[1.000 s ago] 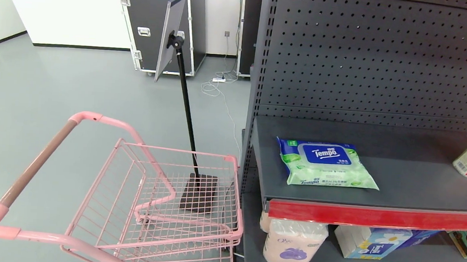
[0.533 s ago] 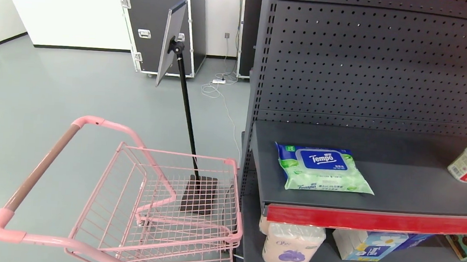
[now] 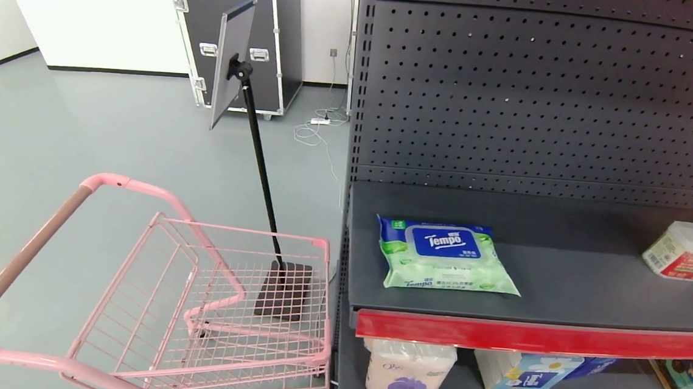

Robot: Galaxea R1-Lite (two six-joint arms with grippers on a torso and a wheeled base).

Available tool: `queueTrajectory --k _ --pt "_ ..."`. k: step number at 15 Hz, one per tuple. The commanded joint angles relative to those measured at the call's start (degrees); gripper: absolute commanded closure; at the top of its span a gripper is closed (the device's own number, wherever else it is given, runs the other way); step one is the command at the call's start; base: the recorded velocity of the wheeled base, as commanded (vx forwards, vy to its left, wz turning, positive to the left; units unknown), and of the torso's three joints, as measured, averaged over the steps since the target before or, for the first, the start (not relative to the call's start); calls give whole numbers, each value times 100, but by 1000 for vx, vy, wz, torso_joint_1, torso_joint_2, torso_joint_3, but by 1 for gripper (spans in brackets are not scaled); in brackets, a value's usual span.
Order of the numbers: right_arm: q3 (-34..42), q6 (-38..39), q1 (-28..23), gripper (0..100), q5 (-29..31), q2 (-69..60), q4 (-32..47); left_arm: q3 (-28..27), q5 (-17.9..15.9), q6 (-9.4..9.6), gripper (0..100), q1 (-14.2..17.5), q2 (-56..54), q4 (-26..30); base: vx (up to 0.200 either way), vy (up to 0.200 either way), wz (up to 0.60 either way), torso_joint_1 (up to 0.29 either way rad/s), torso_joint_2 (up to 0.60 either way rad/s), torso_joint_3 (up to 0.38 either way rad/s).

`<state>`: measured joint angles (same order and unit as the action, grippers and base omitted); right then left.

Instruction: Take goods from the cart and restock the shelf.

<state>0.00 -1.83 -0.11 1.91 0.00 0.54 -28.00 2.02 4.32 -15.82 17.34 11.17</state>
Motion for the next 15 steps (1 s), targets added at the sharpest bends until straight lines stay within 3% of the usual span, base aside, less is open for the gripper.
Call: queueTrajectory --k 1,4,8,15 --pt "0 -2 -7 0 2 9 -1 -12 9 -1 100 0 42 -9 0 -200 0 2 2 -2" --pt "0 -11 2 0 2 9 -1 -30 0 8 100 0 218 -115 0 -200 0 2 -1 2" --pt "0 -11 2 0 2 9 -1 -21 -18 -1 100 0 938 -932 0 -200 0 -1 0 0" --pt "0 -11 2 0 2 9 -1 -74 -246 8 100 0 1800 -1723 0 -200 0 5 3 0"
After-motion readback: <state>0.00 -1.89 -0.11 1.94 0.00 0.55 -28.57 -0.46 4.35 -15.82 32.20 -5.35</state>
